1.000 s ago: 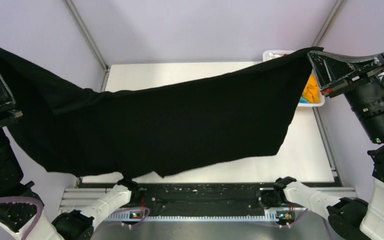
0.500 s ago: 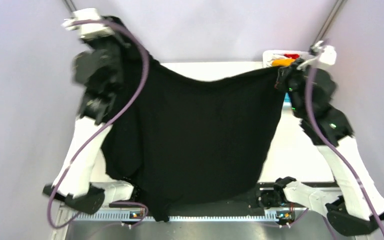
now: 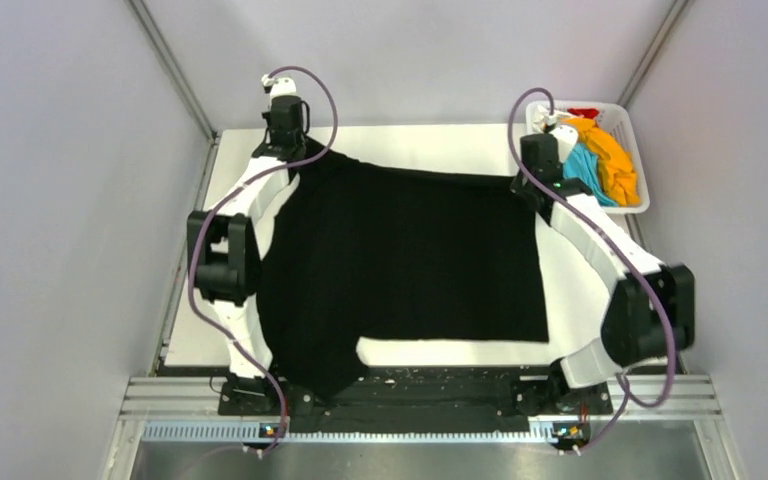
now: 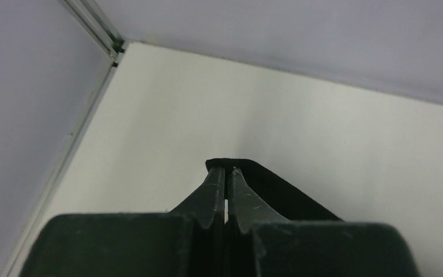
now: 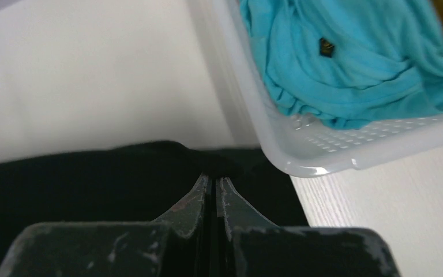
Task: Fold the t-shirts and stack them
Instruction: Flatten out the tshirt
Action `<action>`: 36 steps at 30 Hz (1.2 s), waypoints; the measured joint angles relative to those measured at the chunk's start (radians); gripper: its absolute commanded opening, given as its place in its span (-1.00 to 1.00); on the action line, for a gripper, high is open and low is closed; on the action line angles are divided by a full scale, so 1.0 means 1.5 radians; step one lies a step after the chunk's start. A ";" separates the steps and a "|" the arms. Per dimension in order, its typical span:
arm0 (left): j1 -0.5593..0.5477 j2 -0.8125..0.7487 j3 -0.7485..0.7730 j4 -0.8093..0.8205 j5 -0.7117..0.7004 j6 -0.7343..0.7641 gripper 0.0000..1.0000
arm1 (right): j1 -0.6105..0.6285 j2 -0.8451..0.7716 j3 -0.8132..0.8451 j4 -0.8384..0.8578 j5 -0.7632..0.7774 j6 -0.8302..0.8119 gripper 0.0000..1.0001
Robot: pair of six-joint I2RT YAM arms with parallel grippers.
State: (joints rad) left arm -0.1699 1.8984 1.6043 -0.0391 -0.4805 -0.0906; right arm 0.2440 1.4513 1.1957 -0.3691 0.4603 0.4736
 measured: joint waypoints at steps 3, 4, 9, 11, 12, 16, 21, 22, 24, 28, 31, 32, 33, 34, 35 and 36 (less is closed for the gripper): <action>0.009 0.071 0.031 -0.005 0.019 -0.021 -1.00 | -0.005 0.080 0.002 0.039 -0.030 -0.004 -1.00; 0.009 0.092 0.043 -0.006 0.024 -0.027 -1.00 | -0.006 0.101 0.003 0.048 -0.037 -0.005 -1.00; 0.007 0.159 0.109 -0.031 0.034 -0.048 -1.00 | -0.020 0.170 0.020 0.084 -0.053 -0.019 -1.00; 0.005 0.171 0.129 -0.033 0.036 -0.054 -1.00 | -0.025 0.182 0.032 0.095 -0.055 -0.025 -1.00; 0.005 0.174 0.135 -0.032 0.036 -0.057 -1.00 | -0.027 0.187 0.039 0.101 -0.057 -0.029 -1.00; 0.009 0.181 0.156 -0.029 0.036 -0.069 -1.00 | -0.031 0.206 0.069 0.122 -0.057 -0.036 -1.00; 0.022 0.228 0.220 -0.010 0.048 -0.081 -1.00 | -0.031 0.257 0.130 0.140 -0.051 -0.044 -1.00; 0.024 0.243 0.235 -0.003 0.051 -0.080 -1.00 | -0.031 0.272 0.144 0.140 -0.049 -0.047 -1.00; 0.026 0.282 0.272 0.020 0.070 -0.080 -0.98 | -0.032 0.303 0.175 0.142 -0.043 -0.053 -1.00; 0.027 0.404 0.413 0.038 0.125 -0.089 -0.40 | -0.035 0.367 0.239 0.136 -0.035 -0.060 -0.85; 0.027 0.484 0.509 0.042 0.161 -0.101 0.26 | -0.037 0.405 0.287 0.125 -0.033 -0.068 -0.31; 0.027 0.495 0.516 0.041 0.168 -0.106 0.43 | -0.037 0.410 0.297 0.123 -0.033 -0.072 -0.08; 0.026 0.497 0.516 0.037 0.171 -0.107 0.50 | -0.038 0.412 0.305 0.120 -0.033 -0.074 0.09; 0.025 0.497 0.516 0.028 0.173 -0.110 0.53 | -0.038 0.412 0.314 0.117 -0.034 -0.080 0.21; 0.023 0.495 0.512 0.028 0.170 -0.111 0.64 | -0.038 0.412 0.323 0.115 -0.035 -0.084 0.29; 0.023 0.490 0.509 0.028 0.168 -0.110 0.67 | -0.038 0.412 0.331 0.115 -0.036 -0.087 0.43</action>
State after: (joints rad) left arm -0.1360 2.6328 2.3684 0.0032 -0.2283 -0.2554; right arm 0.1871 2.0693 1.6924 -0.1970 0.4057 0.3435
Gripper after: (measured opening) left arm 0.750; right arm 0.563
